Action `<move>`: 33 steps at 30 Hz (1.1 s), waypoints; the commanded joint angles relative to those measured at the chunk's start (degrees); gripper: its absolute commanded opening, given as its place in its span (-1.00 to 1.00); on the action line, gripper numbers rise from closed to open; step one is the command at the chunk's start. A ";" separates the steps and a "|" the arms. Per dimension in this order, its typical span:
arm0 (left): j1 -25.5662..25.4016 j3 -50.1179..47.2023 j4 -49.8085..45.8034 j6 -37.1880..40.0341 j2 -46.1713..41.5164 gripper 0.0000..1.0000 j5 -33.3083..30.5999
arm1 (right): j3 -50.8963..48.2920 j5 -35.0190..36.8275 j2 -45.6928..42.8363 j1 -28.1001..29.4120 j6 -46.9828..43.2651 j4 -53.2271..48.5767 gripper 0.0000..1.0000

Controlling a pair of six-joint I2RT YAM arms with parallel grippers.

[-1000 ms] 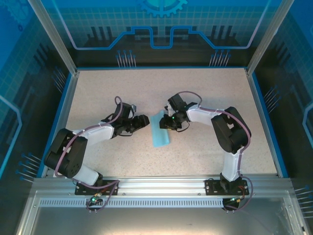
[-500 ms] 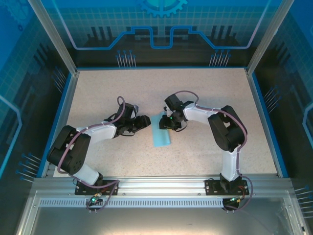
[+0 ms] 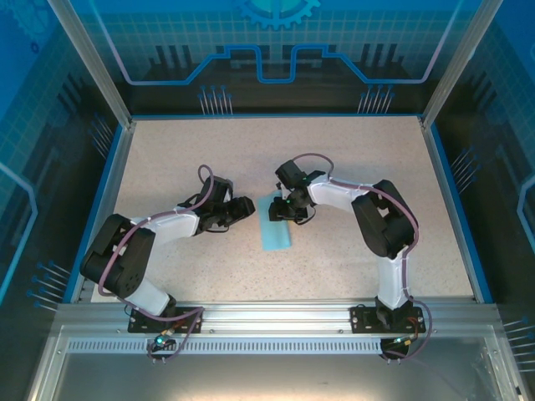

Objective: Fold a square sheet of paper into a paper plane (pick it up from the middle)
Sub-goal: Fold the square sheet of paper in half at the center of the table, then hold the square sheet of paper at the center of the table.

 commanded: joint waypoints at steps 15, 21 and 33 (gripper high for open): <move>-0.40 0.09 -2.01 -0.34 -0.88 0.12 -3.44 | 0.54 5.75 6.71 2.05 0.88 -2.71 -0.06; -0.42 0.18 -1.38 -0.25 -0.70 0.04 -2.55 | 0.89 5.83 7.65 2.09 0.53 -2.89 -0.06; -0.49 0.48 4.38 -0.64 2.26 -0.09 5.48 | 1.60 6.33 9.01 2.16 -0.74 -3.95 -0.05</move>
